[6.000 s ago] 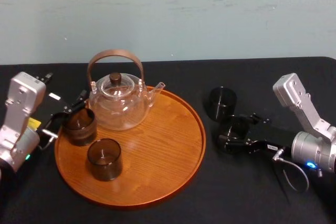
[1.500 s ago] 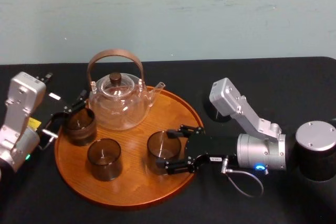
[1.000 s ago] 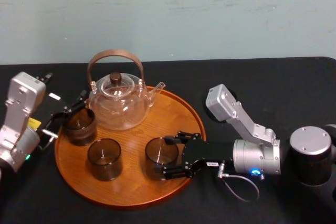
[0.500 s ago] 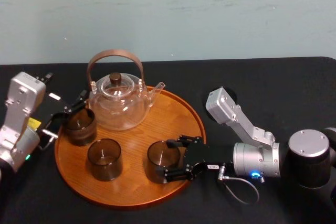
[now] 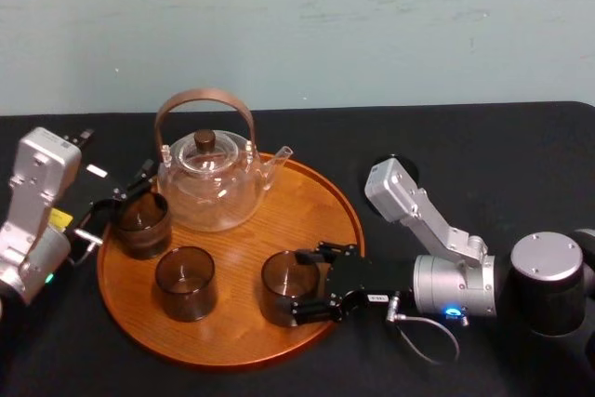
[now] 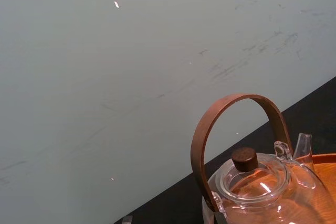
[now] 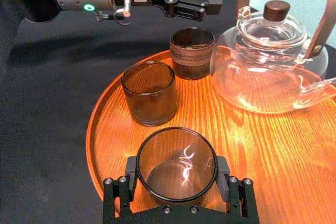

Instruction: Pick up the glass from the table and place it on the tray.

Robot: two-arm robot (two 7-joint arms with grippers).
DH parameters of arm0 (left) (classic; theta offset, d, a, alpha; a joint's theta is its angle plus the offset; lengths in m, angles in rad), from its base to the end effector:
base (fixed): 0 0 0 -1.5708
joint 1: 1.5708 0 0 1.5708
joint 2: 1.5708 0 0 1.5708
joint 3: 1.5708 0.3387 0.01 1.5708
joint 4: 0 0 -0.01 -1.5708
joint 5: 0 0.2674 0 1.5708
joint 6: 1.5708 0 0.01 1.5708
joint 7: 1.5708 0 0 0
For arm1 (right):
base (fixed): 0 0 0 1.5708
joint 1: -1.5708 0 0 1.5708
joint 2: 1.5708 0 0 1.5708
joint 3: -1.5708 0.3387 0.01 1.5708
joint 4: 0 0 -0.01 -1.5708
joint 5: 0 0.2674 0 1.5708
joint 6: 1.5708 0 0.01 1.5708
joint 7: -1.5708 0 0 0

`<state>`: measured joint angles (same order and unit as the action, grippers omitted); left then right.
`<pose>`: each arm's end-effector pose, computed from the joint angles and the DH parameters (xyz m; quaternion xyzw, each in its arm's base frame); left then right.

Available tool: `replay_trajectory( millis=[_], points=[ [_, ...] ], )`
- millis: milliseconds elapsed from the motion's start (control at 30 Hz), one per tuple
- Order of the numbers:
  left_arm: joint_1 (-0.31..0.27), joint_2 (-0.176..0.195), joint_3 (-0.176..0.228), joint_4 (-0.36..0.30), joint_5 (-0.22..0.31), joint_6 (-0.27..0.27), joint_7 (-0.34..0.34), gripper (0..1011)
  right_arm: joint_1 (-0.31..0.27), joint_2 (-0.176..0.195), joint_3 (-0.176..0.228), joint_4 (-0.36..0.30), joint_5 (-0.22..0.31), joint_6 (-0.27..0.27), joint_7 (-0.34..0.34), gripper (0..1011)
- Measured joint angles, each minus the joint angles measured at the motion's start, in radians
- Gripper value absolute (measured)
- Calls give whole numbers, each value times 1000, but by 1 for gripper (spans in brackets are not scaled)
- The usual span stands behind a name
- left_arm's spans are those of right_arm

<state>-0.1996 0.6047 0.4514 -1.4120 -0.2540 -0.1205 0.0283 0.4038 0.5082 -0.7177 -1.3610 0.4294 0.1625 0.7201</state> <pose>0.3269 0.1213 -0.3336 0.1415 -0.1325 0.5799 0.7913 0.3678 -0.0377 -0.3274 -0.1866 0.0600 -0.1776 0.9644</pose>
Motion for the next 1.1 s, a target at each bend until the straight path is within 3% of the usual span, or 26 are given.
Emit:
replay_trajectory(
  millis=[500,667,1100],
  points=[
    [0,0,0,0,0,0,0,1001,-2,0,-2,-2,-9,0,-5,902],
    [0,0,0,0,0,0,0,1001,-3,1,-2,-1,-12,3,-5,1002],
    [0,0,0,0,0,0,0,1001,-2,0,-1,-1,-9,3,-4,1002]
  ],
)
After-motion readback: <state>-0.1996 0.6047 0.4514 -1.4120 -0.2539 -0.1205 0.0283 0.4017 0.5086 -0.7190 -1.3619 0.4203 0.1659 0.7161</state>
